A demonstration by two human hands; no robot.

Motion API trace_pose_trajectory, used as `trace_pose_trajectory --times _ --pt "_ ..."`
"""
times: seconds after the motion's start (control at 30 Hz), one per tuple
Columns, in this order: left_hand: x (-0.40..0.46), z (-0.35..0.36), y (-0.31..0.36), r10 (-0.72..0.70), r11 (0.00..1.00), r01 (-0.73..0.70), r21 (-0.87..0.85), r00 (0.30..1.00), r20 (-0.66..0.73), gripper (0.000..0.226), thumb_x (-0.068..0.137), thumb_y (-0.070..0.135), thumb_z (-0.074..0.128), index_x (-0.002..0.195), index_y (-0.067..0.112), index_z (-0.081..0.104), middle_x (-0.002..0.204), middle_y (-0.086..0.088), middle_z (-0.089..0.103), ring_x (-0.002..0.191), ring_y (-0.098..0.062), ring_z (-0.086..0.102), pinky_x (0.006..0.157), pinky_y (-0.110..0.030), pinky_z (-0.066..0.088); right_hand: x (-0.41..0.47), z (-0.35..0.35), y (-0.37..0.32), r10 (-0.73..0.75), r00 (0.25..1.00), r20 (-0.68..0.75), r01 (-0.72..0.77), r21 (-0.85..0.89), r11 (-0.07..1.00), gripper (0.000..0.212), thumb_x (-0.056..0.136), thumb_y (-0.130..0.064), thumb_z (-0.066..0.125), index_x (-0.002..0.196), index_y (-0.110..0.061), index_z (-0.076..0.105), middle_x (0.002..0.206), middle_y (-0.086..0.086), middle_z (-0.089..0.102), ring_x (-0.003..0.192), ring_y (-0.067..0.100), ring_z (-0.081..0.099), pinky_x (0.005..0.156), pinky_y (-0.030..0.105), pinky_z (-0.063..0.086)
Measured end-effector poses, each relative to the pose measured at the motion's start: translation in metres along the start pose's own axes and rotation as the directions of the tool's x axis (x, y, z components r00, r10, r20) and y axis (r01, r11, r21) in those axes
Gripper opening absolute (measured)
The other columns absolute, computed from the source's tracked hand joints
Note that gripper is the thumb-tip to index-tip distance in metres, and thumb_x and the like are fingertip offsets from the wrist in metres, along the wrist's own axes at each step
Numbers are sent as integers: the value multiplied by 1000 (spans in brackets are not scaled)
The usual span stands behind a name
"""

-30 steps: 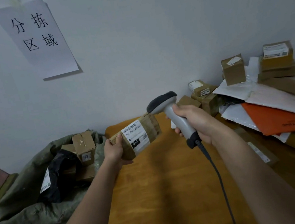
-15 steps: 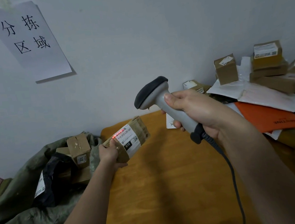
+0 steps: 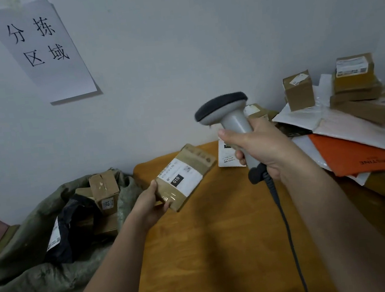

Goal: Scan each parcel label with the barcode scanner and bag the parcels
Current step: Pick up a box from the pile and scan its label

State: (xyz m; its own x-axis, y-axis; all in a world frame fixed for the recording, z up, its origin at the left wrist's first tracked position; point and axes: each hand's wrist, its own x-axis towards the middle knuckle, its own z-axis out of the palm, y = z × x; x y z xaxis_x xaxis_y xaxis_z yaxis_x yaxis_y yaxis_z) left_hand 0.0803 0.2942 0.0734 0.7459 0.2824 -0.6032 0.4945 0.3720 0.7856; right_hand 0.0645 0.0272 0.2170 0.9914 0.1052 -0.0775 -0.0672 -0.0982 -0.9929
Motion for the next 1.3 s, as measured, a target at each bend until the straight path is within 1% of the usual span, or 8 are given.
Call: trace_pose_trajectory --times 0.23,0.37,0.6,0.67,0.77,0.9,1.1,1.3 --pt "-13 -27 -18 -68 997 61 47 984 165 51 94 55 48 125 17 62 114 -6 60 76 -13 56 49 -21 43 41 23 75 247 968 -43 -242 86 966 46 80 -33 80 111 -5 62 74 4 58 52 10 46 39 20 41" --pt "-23 -66 -28 -30 998 20 63 986 164 55 85 57 55 124 19 64 116 -10 63 99 -24 57 84 -35 48 48 59 96 303 952 45 -306 200 931 46 80 -23 81 113 2 62 79 9 67 48 11 45 40 22 42" --pt "-26 -150 0 34 999 -34 -10 999 3 50 93 58 47 114 18 68 109 -9 71 101 -25 64 85 -37 50 44 147 90 271 944 187 -298 133 945 41 79 -19 81 106 7 64 72 8 65 46 8 50 43 22 45" --pt "-14 -181 16 122 992 -125 -24 987 -101 53 96 58 41 109 15 69 84 -6 72 87 -24 64 85 -39 49 48 176 83 248 957 149 -271 158 950 37 81 -17 80 105 6 63 69 7 63 46 9 49 43 22 45" --pt "13 -236 39 225 968 -249 18 841 -492 26 98 32 53 87 12 64 64 -2 59 67 -21 56 64 -31 49 57 223 76 253 964 86 -266 219 939 34 83 -18 79 105 3 64 69 6 63 46 9 50 45 24 47" --pt "46 -321 55 354 846 147 513 565 -745 12 89 19 55 84 25 65 136 -16 42 126 -38 35 104 -45 34 69 300 69 288 957 34 -286 283 916 30 84 -16 77 103 4 64 71 8 64 47 10 51 43 22 46" --pt "87 -418 59 287 613 418 670 673 -682 25 89 24 61 114 24 67 160 -12 -1 142 -42 4 116 -55 6 81 407 77 348 937 -2 -334 278 901 26 83 -17 78 98 1 65 77 10 66 51 12 53 44 23 45" --pt "106 -452 51 343 697 189 692 760 -552 55 81 4 64 132 -7 47 146 -19 32 125 -40 42 97 -43 40 91 476 96 362 930 -64 -336 251 908 36 83 -20 78 108 0 62 71 6 65 45 8 54 45 24 45"
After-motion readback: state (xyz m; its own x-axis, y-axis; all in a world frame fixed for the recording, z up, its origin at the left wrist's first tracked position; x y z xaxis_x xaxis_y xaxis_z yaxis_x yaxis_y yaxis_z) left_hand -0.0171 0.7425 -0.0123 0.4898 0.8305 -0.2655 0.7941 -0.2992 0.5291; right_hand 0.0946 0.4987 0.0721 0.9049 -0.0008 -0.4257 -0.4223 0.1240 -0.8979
